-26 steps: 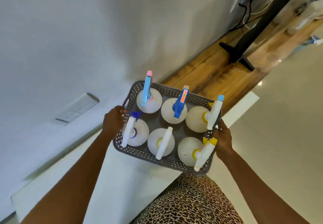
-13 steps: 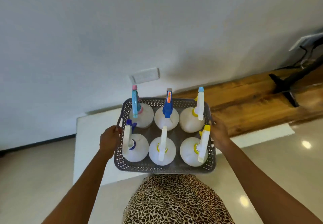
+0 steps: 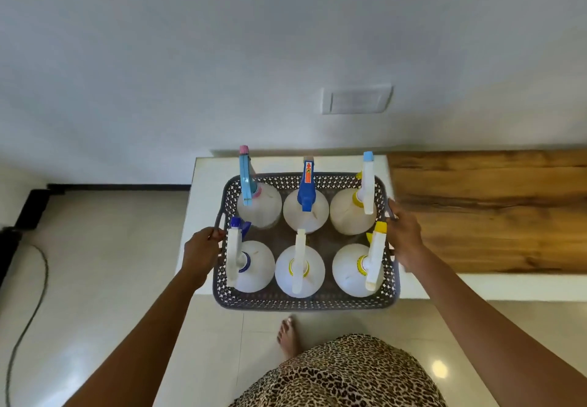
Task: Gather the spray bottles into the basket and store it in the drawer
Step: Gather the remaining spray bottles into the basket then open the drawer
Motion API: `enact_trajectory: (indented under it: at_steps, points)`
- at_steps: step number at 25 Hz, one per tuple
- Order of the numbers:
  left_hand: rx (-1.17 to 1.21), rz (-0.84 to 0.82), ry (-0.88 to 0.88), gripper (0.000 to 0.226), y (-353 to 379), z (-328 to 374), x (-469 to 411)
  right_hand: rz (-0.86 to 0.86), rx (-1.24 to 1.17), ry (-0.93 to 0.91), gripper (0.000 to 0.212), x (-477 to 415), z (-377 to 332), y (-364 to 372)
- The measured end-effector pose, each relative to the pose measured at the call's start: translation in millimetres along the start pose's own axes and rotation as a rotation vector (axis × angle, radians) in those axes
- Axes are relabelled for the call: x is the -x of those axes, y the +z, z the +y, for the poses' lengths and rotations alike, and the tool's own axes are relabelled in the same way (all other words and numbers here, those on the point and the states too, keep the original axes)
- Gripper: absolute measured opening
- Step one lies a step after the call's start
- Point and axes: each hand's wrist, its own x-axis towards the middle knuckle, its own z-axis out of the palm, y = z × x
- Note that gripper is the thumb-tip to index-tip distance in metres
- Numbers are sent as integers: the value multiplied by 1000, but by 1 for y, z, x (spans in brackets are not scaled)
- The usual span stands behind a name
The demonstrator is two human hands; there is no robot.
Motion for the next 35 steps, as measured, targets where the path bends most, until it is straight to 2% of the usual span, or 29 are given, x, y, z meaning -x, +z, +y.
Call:
enact_trajectory:
  at_steps: [4, 7, 15, 22, 25, 28, 35]
  points:
    - [-42, 21, -16, 23, 27, -35, -56, -30, 74, -9, 47, -44, 28, 50]
    - [-62, 20, 27, 21, 45, -54, -87, -11, 33, 20, 49, -66, 50, 73]
    - [-4, 10, 52, 18, 64, -79, -115, -21, 44, 19, 38, -87, 67, 96]
    - [28, -1, 59, 23, 66, -83, -116, -2, 300, -189, 52, -69, 61, 94]
    - [93, -11, 72, 27, 65, -84, -112, -12, 180, -128, 47, -71, 65, 91]
    - [149, 4, 57, 31, 64, -89, -98, 43, 231, -152, 36, -68, 78, 85]
    - [516, 206, -38, 25, 73, -140, -9, 225, -50, -173, 31, 0, 135, 75]
